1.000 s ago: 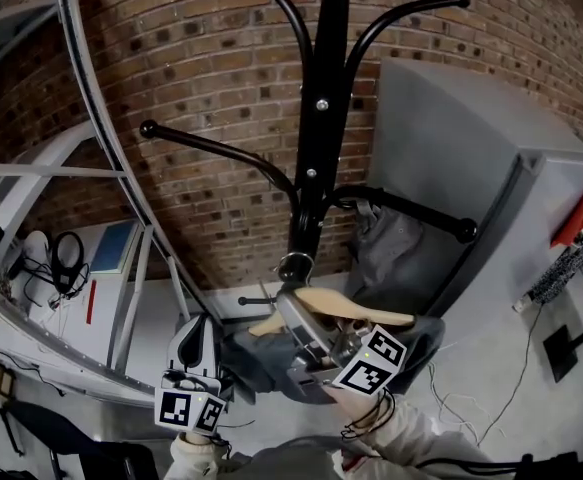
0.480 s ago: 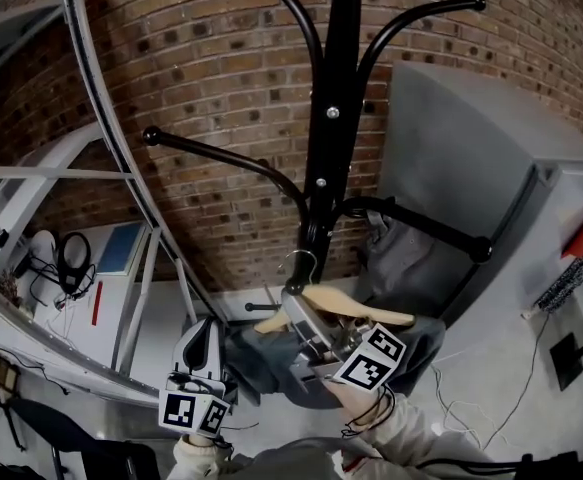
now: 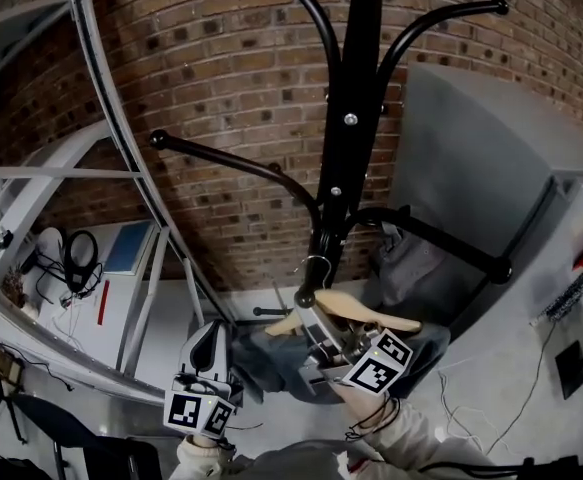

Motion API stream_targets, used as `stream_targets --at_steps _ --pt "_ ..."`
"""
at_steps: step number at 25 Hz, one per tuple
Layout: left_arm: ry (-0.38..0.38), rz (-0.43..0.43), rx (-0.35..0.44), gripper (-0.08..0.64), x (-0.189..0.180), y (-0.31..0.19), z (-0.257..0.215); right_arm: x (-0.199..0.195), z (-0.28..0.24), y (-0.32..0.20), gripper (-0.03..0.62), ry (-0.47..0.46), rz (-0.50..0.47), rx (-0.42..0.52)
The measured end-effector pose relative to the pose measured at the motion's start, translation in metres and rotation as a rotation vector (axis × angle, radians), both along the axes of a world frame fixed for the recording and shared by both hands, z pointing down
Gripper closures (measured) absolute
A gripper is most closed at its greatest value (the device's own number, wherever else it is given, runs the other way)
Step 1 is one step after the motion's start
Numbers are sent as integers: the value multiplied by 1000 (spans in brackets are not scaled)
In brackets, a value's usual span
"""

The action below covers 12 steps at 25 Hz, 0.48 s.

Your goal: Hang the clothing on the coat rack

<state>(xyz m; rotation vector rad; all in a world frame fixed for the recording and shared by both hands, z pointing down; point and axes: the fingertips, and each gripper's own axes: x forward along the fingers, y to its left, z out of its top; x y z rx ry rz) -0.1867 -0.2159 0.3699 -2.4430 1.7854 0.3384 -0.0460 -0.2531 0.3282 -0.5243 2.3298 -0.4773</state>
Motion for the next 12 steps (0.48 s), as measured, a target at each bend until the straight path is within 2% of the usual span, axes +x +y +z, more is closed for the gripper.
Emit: stream_targets --at_steps 12 --pt "4 21 -34 552 7 -5 12 2 3 -4 500 -14 -9 28"
